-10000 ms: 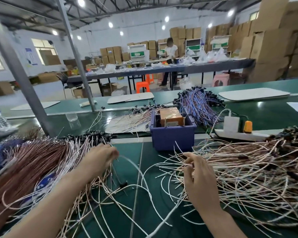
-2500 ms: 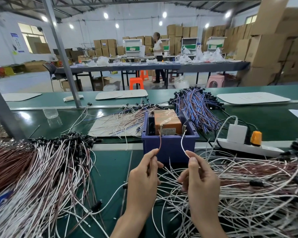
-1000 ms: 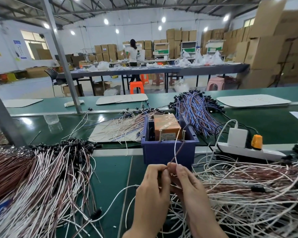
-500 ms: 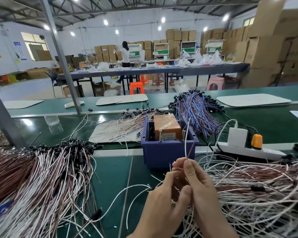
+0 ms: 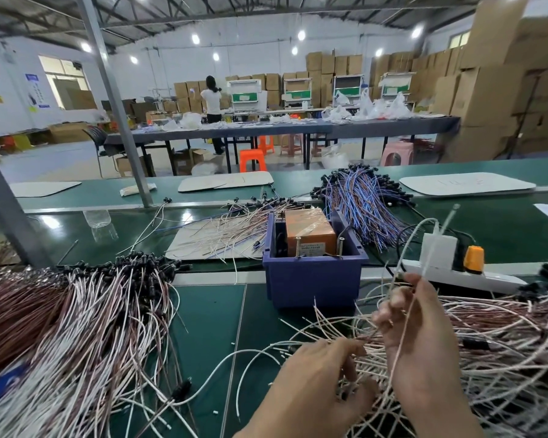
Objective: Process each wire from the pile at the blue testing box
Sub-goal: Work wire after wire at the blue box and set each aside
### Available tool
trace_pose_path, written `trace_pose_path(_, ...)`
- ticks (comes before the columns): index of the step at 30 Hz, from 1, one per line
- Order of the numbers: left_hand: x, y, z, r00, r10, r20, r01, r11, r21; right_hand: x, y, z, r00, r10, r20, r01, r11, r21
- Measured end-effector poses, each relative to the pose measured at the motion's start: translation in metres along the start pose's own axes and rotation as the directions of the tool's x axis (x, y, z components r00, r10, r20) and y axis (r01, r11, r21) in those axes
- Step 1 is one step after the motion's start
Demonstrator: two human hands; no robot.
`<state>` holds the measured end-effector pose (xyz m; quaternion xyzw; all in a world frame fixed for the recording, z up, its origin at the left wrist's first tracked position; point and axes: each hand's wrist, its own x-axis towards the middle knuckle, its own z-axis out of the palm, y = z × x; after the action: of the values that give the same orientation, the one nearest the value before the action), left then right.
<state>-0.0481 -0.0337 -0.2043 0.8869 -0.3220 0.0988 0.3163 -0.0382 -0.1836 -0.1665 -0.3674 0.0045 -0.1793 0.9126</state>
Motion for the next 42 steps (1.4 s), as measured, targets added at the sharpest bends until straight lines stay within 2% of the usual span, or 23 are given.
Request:
trace_pose_path(4, 0.002, -0.005, -0.002, 0.996, 0.083, -0.033, -0.079, 0.989, 0.125, 0.01, -0.018, -0.008, 0.993, 0.001, -0.121, 0.011, 0.995, 0.102)
trace_pose_path(8, 0.0, -0.011, -0.004, 0.987, 0.099, -0.13, -0.074, 0.98, 0.187, 0.016, -0.033, -0.023, 0.983, -0.026, -0.18, 0.06, 0.981, 0.186)
trace_pose_path(12, -0.001, -0.009, -0.01, 0.994, 0.081, -0.075, -0.067, 0.983, 0.173, 0.017, -0.038, -0.03, 0.984, -0.042, -0.172, 0.09, 0.955, 0.281)
trace_pose_path(16, -0.001, -0.015, -0.018, 0.988, 0.134, -0.071, -0.109, 0.952, 0.287, 0.017, -0.039, -0.03, 0.984, -0.046, -0.171, 0.099, 0.943, 0.319)
trace_pose_path(19, -0.002, -0.028, -0.024, 0.967, 0.152, -0.205, -0.085, 0.95, 0.301, 0.016, -0.035, -0.029, 0.984, -0.023, -0.178, 0.075, 0.954, 0.29)
trace_pose_path(23, -0.006, -0.041, -0.04, 0.904, 0.008, -0.427, 0.119, 0.955, 0.272, 0.016, -0.021, -0.026, 0.994, 0.03, -0.109, -0.012, 0.986, 0.164)
trace_pose_path(25, -0.008, -0.044, -0.047, 0.847, -0.122, -0.518, 0.251, 0.95, 0.187, 0.017, -0.016, -0.023, 0.997, 0.064, -0.053, -0.061, 0.997, 0.057)
trace_pose_path(27, -0.01, -0.048, -0.055, 0.77, -0.272, -0.577, 0.301, 0.952, -0.046, 0.016, -0.009, -0.019, 0.994, 0.11, -0.013, -0.11, 0.994, -0.004)
trace_pose_path(30, -0.009, -0.047, -0.074, 0.621, -0.434, -0.652, 0.236, 0.898, -0.372, 0.012, 0.004, -0.012, 0.981, 0.182, 0.067, -0.173, 0.977, -0.122)
trace_pose_path(32, -0.005, -0.044, -0.093, 0.532, -0.511, -0.675, 0.152, 0.842, -0.517, 0.007, 0.012, -0.009, 0.97, 0.216, 0.114, -0.182, 0.95, -0.254)
trace_pose_path(35, 0.01, -0.044, -0.126, 0.426, -0.553, -0.716, 0.046, 0.804, -0.593, 0.002, 0.02, -0.007, 0.949, 0.267, 0.168, -0.188, 0.907, -0.377)
trace_pose_path(39, 0.051, -0.046, -0.167, 0.275, -0.579, -0.768, -0.141, 0.766, -0.628, 0.002, 0.026, -0.01, 0.937, 0.297, 0.183, -0.195, 0.881, -0.432)
trace_pose_path(41, 0.073, -0.046, -0.183, 0.214, -0.54, -0.814, -0.188, 0.795, -0.577, 0.003, 0.026, -0.011, 0.934, 0.31, 0.177, -0.211, 0.88, -0.426)
trace_pose_path(42, 0.081, -0.048, -0.19, 0.206, -0.493, -0.845, -0.182, 0.83, -0.528, 0.004, 0.026, -0.011, 0.932, 0.319, 0.174, -0.223, 0.88, -0.419)
